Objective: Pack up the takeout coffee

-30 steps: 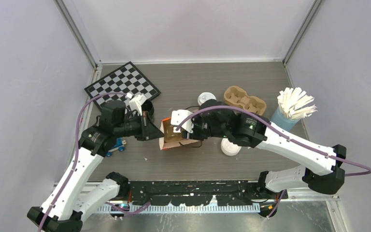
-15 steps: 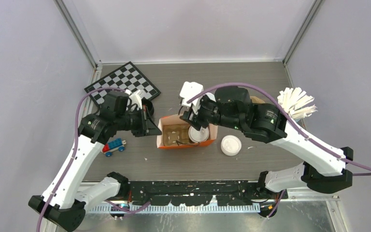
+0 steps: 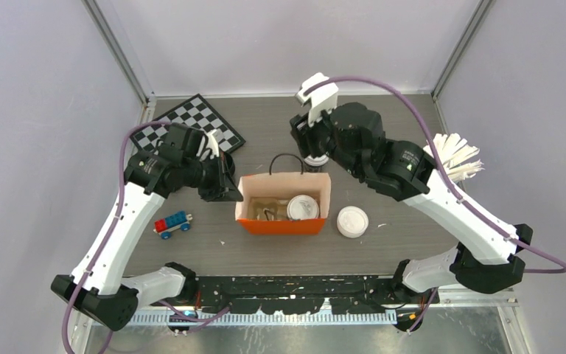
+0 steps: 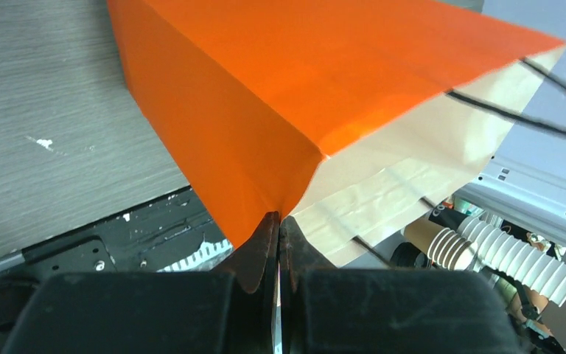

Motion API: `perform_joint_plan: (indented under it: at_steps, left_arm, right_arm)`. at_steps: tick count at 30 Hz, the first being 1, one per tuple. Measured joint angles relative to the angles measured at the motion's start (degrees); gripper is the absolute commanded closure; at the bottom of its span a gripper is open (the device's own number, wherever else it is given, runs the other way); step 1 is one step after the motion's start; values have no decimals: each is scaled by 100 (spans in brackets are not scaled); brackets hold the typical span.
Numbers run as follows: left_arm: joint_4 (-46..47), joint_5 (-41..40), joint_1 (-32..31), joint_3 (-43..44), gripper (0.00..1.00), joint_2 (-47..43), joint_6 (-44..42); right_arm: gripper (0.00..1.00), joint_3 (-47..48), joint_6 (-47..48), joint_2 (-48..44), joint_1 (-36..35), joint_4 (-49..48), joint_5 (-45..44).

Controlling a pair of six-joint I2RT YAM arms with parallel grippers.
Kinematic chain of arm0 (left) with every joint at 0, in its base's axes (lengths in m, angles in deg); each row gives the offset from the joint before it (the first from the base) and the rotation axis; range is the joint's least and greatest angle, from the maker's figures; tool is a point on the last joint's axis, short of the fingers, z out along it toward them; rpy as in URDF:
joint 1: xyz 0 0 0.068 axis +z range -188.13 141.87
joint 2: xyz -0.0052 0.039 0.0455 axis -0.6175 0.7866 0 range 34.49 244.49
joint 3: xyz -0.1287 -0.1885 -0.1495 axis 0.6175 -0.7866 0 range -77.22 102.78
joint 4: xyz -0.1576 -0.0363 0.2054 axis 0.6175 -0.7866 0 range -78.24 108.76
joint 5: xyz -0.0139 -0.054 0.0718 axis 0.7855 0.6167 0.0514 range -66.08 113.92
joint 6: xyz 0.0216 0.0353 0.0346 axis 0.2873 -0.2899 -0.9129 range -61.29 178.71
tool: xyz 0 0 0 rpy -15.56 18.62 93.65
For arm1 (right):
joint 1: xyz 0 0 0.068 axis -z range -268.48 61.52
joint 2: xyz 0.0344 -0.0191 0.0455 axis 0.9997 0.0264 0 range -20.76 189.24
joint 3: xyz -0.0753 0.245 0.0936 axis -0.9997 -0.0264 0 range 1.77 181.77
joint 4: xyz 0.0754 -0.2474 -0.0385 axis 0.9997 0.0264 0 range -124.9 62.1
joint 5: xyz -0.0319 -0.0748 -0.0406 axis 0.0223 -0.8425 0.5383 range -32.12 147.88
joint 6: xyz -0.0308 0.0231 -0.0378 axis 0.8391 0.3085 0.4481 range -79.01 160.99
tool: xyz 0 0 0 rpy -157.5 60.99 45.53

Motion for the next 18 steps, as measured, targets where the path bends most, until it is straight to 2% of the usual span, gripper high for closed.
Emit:
perform_joint_plan:
  at_steps: [5,8,13,16,18]
  left_arm:
    - [-326,-195,0,284,100,192,-44]
    - [-485,-254,0,330,97,269,-114]
    - [-599,-382,0,452,79,361,-199]
    - [-614,-417,0,461,69,363,-278]
    - [-619,-428,0,463,58,367,-310]
  right_arm:
    - [46,420,-675,173,970,260,-83]
    - [39,723,-1056,352,1582,494,-70]
    - [22,1060,-1541,885,2481,1130,254]
    - [17,1086,-1687,1342,2859,1517,584]
    - [14,1054,-1718,1657,3005,1687,739]
